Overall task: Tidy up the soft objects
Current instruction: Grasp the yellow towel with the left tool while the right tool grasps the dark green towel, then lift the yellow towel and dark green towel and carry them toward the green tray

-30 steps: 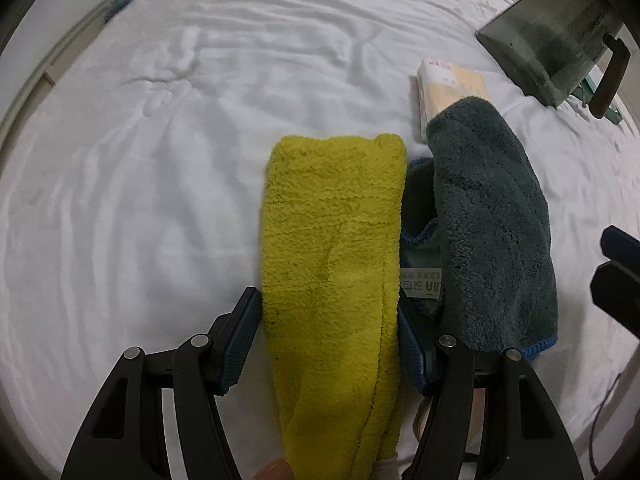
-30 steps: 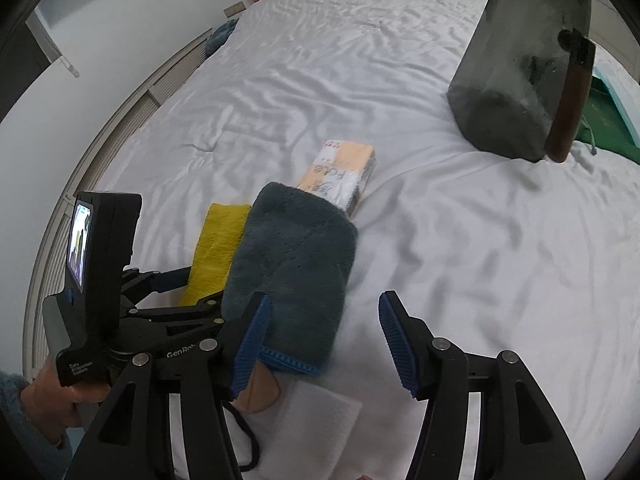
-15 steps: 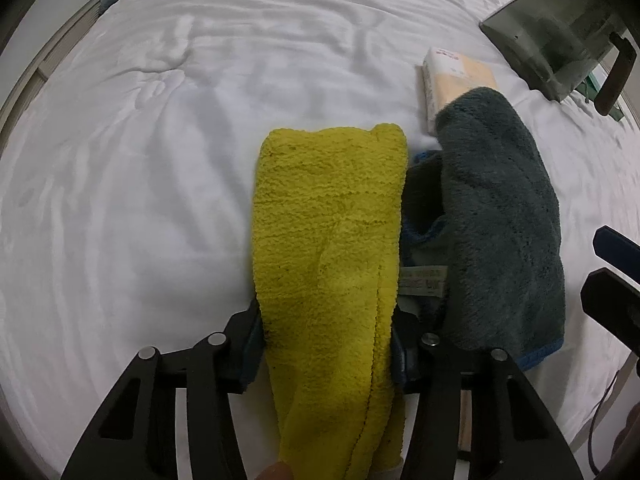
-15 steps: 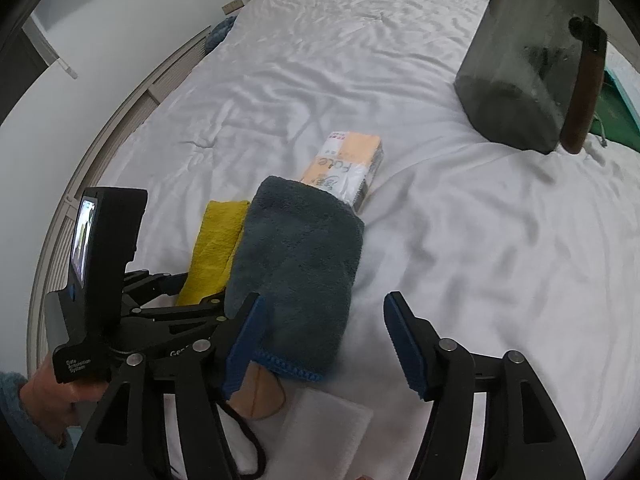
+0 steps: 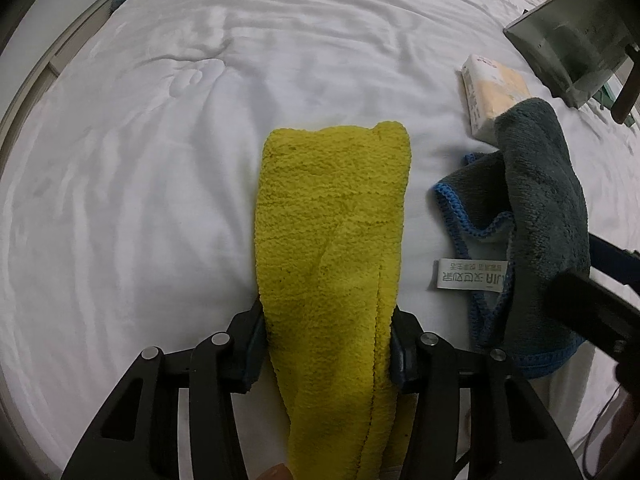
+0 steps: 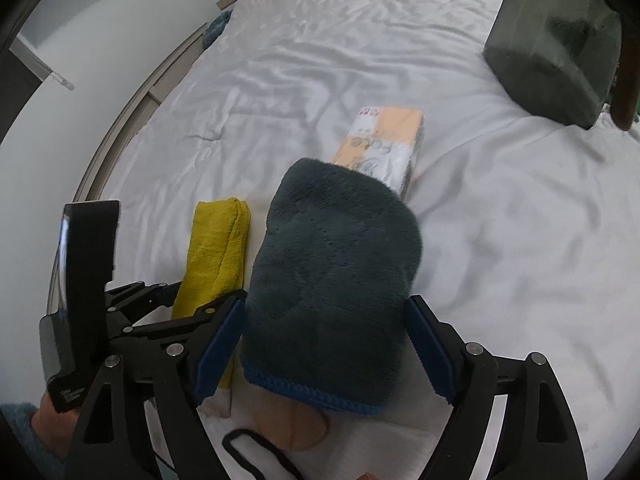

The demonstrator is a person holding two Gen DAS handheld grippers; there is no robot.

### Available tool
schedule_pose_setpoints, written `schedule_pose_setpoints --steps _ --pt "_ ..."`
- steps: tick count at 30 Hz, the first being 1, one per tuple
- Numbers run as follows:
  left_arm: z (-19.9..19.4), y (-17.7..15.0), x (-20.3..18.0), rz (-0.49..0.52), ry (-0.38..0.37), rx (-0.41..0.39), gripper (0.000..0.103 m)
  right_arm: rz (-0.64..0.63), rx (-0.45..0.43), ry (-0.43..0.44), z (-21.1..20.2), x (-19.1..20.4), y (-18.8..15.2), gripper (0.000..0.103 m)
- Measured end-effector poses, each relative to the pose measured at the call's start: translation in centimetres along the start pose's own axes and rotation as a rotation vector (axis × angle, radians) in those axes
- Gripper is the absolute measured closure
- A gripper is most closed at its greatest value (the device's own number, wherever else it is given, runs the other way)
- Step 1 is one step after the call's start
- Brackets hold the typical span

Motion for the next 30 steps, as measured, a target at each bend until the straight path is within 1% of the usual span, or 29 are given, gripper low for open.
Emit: schedule_pose_setpoints --steps 3,8,11,13,14,15,16,18,19,22,23,24,27,28,30 --pt "0.4 0.3 0.1 -0.001 -0.007 0.001 0.058 0.004 0.007 -0.008 1.2 0.1 0.2 0.017" --pt "0.8 0.5 0.6 0.002 -0.008 -0.003 0.058 0.008 0.028 -0.031 3.2 0.1 0.2 0.016" --pt "1.2 0.6 0.7 0.003 -0.002 -0.007 0.058 0.000 0.042 -0.083 4.4 0.0 0.1 0.016" --pt "1.6 0.7 0.0 0.007 0.007 -0.010 0.058 -0.003 0.044 -0.113 4.8 0.0 0.1 0.018" --pt "1.7 0.7 0.0 0.010 0.011 -0.013 0.058 -0.005 0.048 -0.126 5.1 0.0 0.2 0.020" --pt "2.0 0.8 -0.3 0.011 0.013 -0.014 0.058 -0.010 0.050 -0.137 5.1 0.1 0.2 0.025" --pt "2.0 0.8 -0.3 0.008 0.014 -0.014 0.058 -0.018 0.051 -0.152 5.0 0.2 0.3 0.028" --pt "2.0 0.8 -0.9 -0.004 0.010 -0.013 0.058 -0.036 0.054 -0.169 5.3 0.3 0.3 0.039" --pt "2.0 0.7 -1.2 -0.008 0.009 -0.013 0.058 -0.044 0.053 -0.170 5.3 0.4 0.3 0.041" --pt "2.0 0.5 -1.6 -0.006 0.020 -0.018 0.060 -0.062 0.051 -0.170 4.9 0.4 0.2 0.054" --pt "1.9 0.4 -1.7 -0.003 0.029 -0.021 0.060 -0.065 0.050 -0.167 4.9 0.5 0.2 0.056" --pt "1.8 0.1 -1.7 -0.002 0.034 -0.023 0.060 -0.069 0.050 -0.165 4.6 0.4 0.1 0.062" --pt "1.6 0.0 -2.2 -0.006 0.038 -0.024 0.064 -0.077 0.046 -0.158 4.3 0.2 0.1 0.070" --pt "1.4 -0.4 -2.5 -0.011 0.041 -0.024 0.064 -0.079 0.044 -0.152 4.2 0.1 0.1 0.071" --pt "1.1 0.0 -2.8 -0.011 0.042 -0.024 0.071 -0.078 0.041 -0.142 3.9 0.0 0.1 0.074"
Point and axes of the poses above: each gripper's, at about its wrist camera, not at the fingertips, and z roughly the way its jaws point, x to its left, y to its top, the point moved 7 cm from there along z, roughly the way its jaws point, and after that the axes turned 6 degrees about -z, right-handed, at the moved point
